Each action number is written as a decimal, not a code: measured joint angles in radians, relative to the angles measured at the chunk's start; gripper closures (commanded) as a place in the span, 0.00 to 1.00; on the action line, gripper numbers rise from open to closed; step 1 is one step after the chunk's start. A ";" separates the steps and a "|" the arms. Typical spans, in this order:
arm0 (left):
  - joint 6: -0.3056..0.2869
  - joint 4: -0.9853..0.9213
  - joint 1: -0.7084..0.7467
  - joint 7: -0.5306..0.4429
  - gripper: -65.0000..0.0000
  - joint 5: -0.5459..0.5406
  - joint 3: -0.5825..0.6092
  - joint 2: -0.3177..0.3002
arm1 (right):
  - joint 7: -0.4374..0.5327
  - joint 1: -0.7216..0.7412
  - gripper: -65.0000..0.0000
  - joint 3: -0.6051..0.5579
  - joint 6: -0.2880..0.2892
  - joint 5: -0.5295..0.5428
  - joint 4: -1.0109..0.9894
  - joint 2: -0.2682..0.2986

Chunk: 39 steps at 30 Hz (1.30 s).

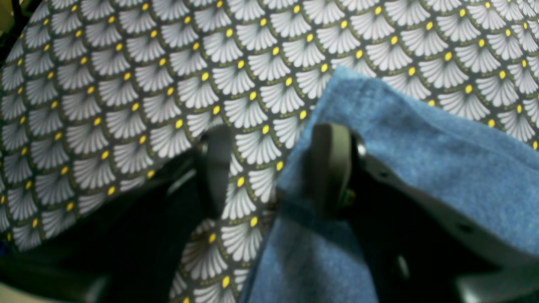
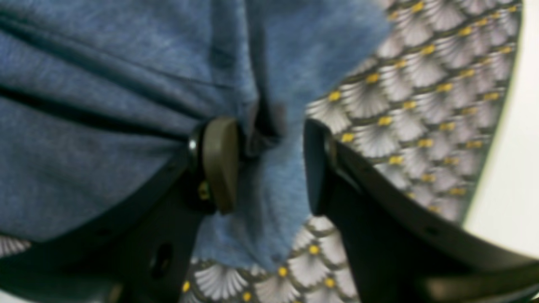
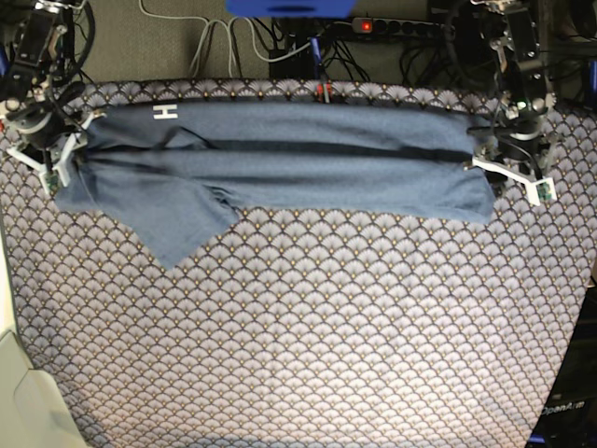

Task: Fold the T-shirt properly
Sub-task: 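Move the right gripper to the shirt's sleeve end and grasp it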

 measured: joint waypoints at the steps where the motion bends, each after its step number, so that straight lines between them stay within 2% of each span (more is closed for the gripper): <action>1: 0.000 0.000 0.000 0.000 0.53 0.000 0.000 0.000 | 0.002 -0.010 0.59 0.001 -0.006 0.001 0.029 0.001; 8: 0.000 0.000 0.000 0.000 0.53 0.000 0.000 0.009 | 0.001 -0.055 0.59 0.001 -0.006 0.002 0.190 0.000; 15: -0.002 0.000 0.014 0.000 0.53 0.000 0.000 0.009 | -0.009 -0.009 0.59 -0.003 -0.003 0.002 0.203 -0.002; 17: -0.002 -0.002 0.017 0.002 0.53 0.000 0.000 0.009 | -0.012 0.032 0.58 -0.038 -0.008 -0.001 0.200 0.002; 22: -0.003 -0.003 0.014 0.000 0.53 0.000 0.000 0.011 | -0.159 0.144 0.58 -0.196 0.000 0.004 0.191 0.000; 26: 0.001 -0.003 0.016 0.000 0.53 0.000 -0.001 0.009 | -0.235 0.265 0.57 -0.294 -0.003 0.008 0.094 -0.003; 30: 0.000 -0.003 0.014 0.000 0.53 0.001 -0.001 0.018 | -0.236 0.374 0.52 -0.355 -0.005 0.008 -0.073 -0.002; 39: 0.000 -0.004 0.016 0.000 0.53 0.004 0.000 0.024 | -0.234 0.540 0.52 -0.399 -0.006 0.004 -0.354 0.000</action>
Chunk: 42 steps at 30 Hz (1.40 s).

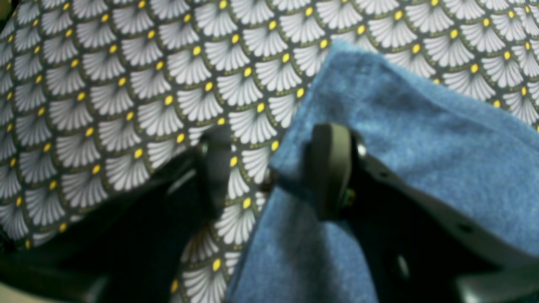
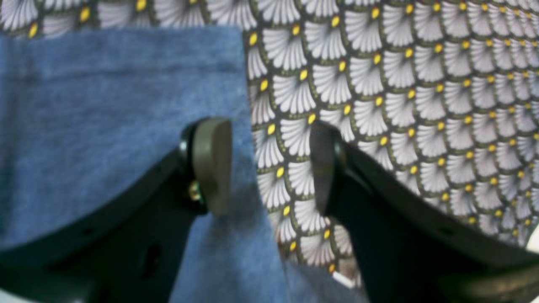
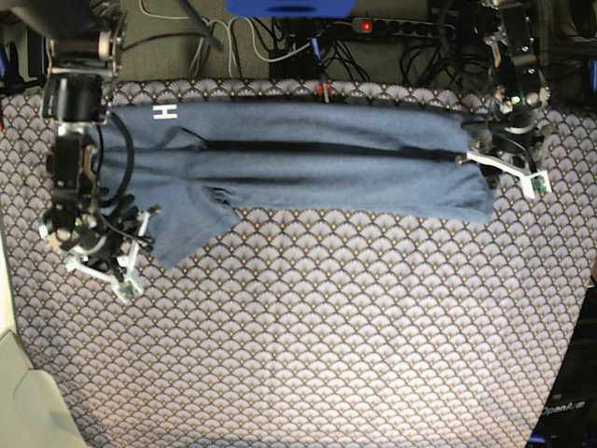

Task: Fold the T-shirt properly
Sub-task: 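Move the right gripper to the shirt's sleeve end and grasp it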

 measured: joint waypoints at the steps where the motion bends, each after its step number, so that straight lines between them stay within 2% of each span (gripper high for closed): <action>1: 0.000 0.000 0.000 0.000 0.53 0.000 0.000 0.000 | 0.001 0.013 0.52 -0.008 0.000 0.001 -0.022 0.001; 7: 0.000 0.000 -0.002 0.000 0.53 0.000 0.000 0.000 | 0.081 0.066 0.52 -0.079 0.000 0.007 -0.144 -0.001; 12: 0.001 0.000 -0.002 0.000 0.53 0.000 0.000 0.000 | 0.119 0.067 0.52 -0.084 -0.001 0.000 -0.171 -0.024; 22: 0.001 0.000 -0.002 0.000 0.54 0.000 0.000 0.001 | 0.121 0.067 0.53 -0.085 0.000 0.000 -0.171 -0.039; 25: 0.001 0.000 -0.005 0.000 0.54 0.001 0.000 0.013 | 0.127 0.068 0.59 -0.114 -0.001 -0.001 -0.171 -0.030; 28: 0.000 0.000 -0.005 0.000 0.54 0.000 0.000 0.018 | 0.139 0.075 0.72 -0.137 -0.003 0.006 -0.192 -0.029; 33: 0.002 0.000 -0.005 0.000 0.54 0.001 0.000 0.018 | 0.204 0.108 0.89 -0.137 -0.002 0.039 -0.293 -0.028; 36: 0.001 0.000 -0.005 0.000 0.54 0.001 0.000 0.018 | 0.277 0.114 1.00 -0.137 -0.003 0.053 -0.339 -0.014; 42: 0.001 0.000 0.000 0.000 0.54 0.000 0.000 0.018 | 0.269 0.102 1.00 -0.137 0.001 0.050 -0.305 0.000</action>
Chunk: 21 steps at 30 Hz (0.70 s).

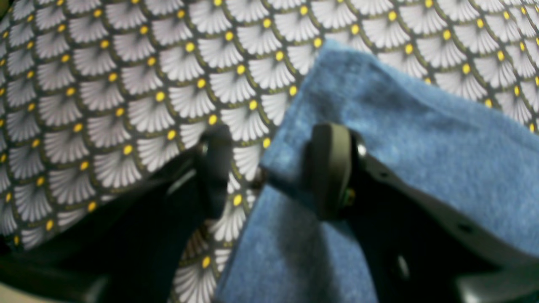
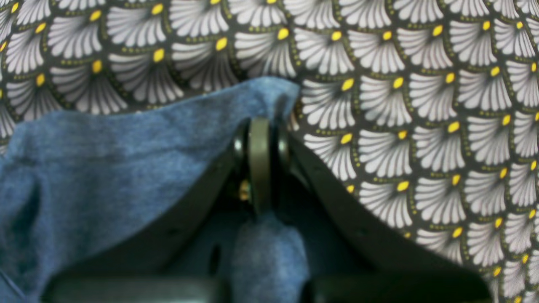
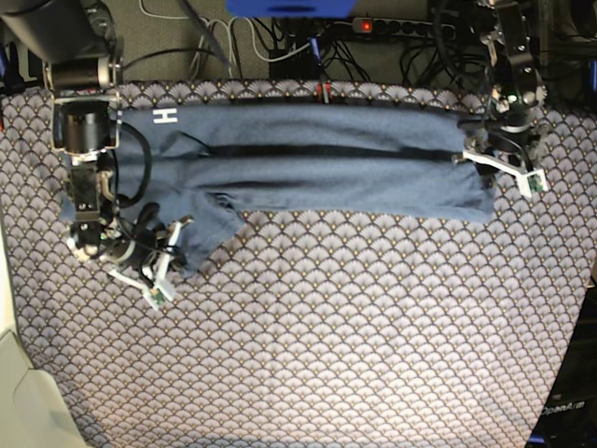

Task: Fold the T-shirt properly
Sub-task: 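Move the right gripper to the shirt's sleeve end and grasp it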

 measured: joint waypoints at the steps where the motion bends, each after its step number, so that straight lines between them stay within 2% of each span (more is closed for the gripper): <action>1: 0.000 0.000 0.000 0.000 0.54 0.000 0.000 0.000 | -0.016 -0.011 1.00 0.000 0.000 -0.011 0.028 0.002; 10: 0.000 0.000 -0.001 0.000 0.53 0.000 0.000 0.001 | -0.151 -0.216 1.00 0.069 -0.001 -0.062 0.407 0.026; 21: -0.002 0.000 -0.003 0.000 0.53 0.000 0.001 0.002 | -0.224 -0.483 1.00 0.151 0.003 -0.045 0.849 0.010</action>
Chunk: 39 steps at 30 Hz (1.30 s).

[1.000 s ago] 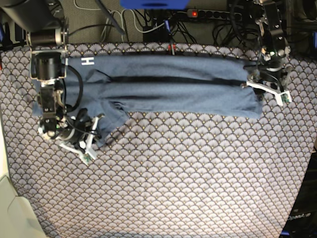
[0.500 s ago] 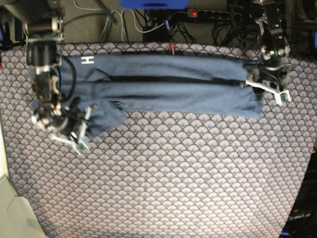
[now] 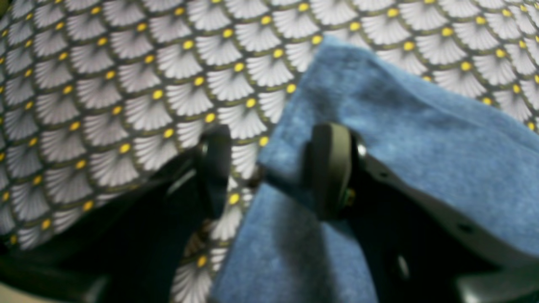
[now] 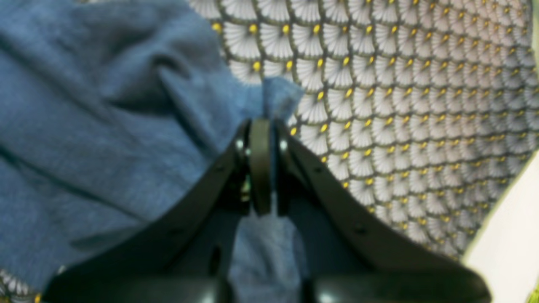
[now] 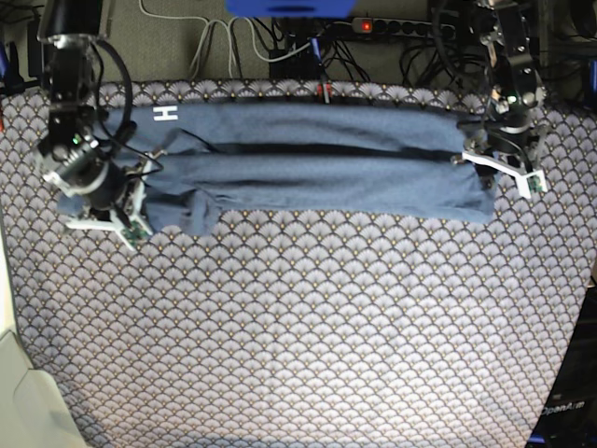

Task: Fold the T-shirt properly
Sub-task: 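Move the right gripper to the shirt's sleeve end and grasp it, then grasp the opposite end of the folded strip with the left gripper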

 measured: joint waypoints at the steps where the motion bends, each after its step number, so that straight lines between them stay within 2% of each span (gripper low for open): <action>1: 0.001 0.000 -0.002 0.001 0.53 0.000 0.000 0.000 | 0.001 -0.017 1.00 0.022 -0.001 -0.002 0.025 -0.011; 5: 0.001 -0.003 -0.006 -0.001 0.53 0.000 -0.001 -0.004 | -0.007 -0.098 1.00 0.092 -0.002 -0.006 0.086 -0.055; 15: 0.001 -0.047 -0.006 -0.001 0.53 0.000 -0.001 -0.006 | -0.001 -0.177 1.00 0.167 0.000 -0.003 0.093 -0.063; 19: 0.001 -0.047 -0.005 -0.001 0.53 0.000 -0.001 -0.005 | 0.004 -0.193 1.00 0.208 -0.003 0.002 0.094 -0.102; 28: 0.000 -0.047 0.001 -0.003 0.53 -0.001 -0.001 -0.008 | -0.003 -0.222 1.00 0.212 -0.003 -0.005 0.093 -0.130; 39: 0.000 -0.039 0.014 -0.003 0.53 -0.004 -0.001 -0.008 | -0.007 -0.242 1.00 0.212 -0.003 -0.007 0.069 -0.206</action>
